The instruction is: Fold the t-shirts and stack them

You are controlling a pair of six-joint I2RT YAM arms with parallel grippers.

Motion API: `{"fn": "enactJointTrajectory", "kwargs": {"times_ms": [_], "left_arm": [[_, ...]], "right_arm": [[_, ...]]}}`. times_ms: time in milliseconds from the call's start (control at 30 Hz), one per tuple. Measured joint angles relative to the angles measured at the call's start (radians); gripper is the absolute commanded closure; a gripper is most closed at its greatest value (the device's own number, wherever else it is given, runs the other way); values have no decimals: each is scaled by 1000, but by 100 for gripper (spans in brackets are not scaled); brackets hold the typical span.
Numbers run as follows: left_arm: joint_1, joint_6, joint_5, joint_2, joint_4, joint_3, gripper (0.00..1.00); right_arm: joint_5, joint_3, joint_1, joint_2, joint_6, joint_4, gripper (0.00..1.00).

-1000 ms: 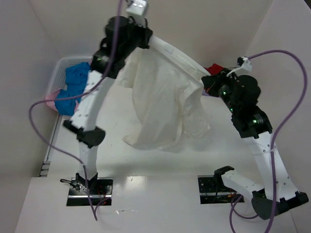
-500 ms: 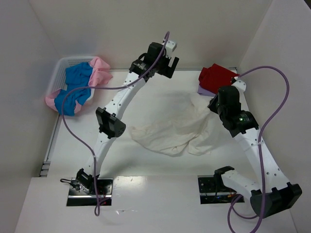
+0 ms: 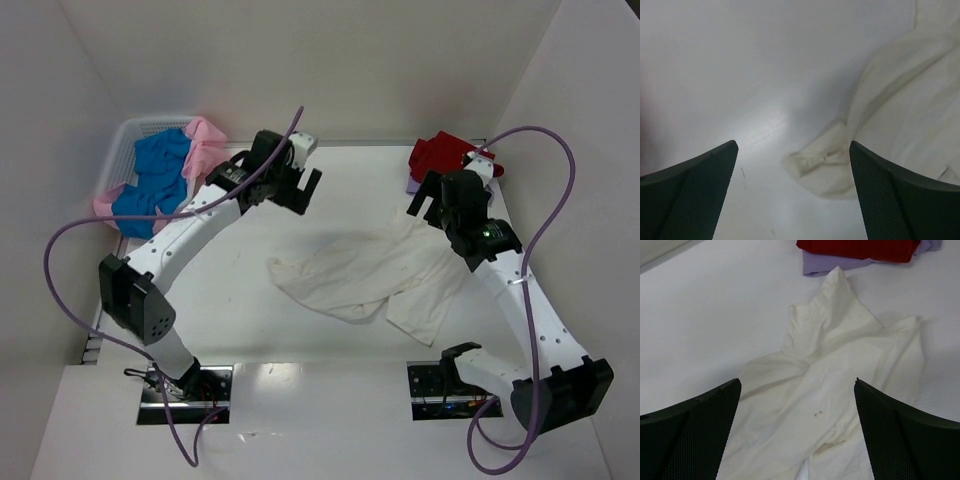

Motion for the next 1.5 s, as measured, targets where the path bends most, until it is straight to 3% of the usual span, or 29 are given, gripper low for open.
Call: {"fn": "enactJointTrajectory", "kwargs": {"times_ms": [200, 367, 933, 1167, 1433, 1500], "left_arm": [[43, -46, 61, -91, 47, -270, 0], [41, -81, 137, -95, 87, -388, 0], [31, -92, 261, -81, 147, -440, 0], [31, -90, 273, -71, 149, -441, 0], [32, -89, 278, -47, 145, -441, 0], [32, -89, 279, -47, 142, -441, 0]], "right_arm": [[-41, 10, -2, 123, -46, 95, 1], [-49, 17, -44, 322, -57, 183, 1], [-123, 244, -227, 789, -94, 307, 2], [-131, 295, -294, 858, -91, 316, 18], [-190, 316, -297, 924, -90, 331, 28], [-200, 316, -297, 936, -88, 329, 35]]}}
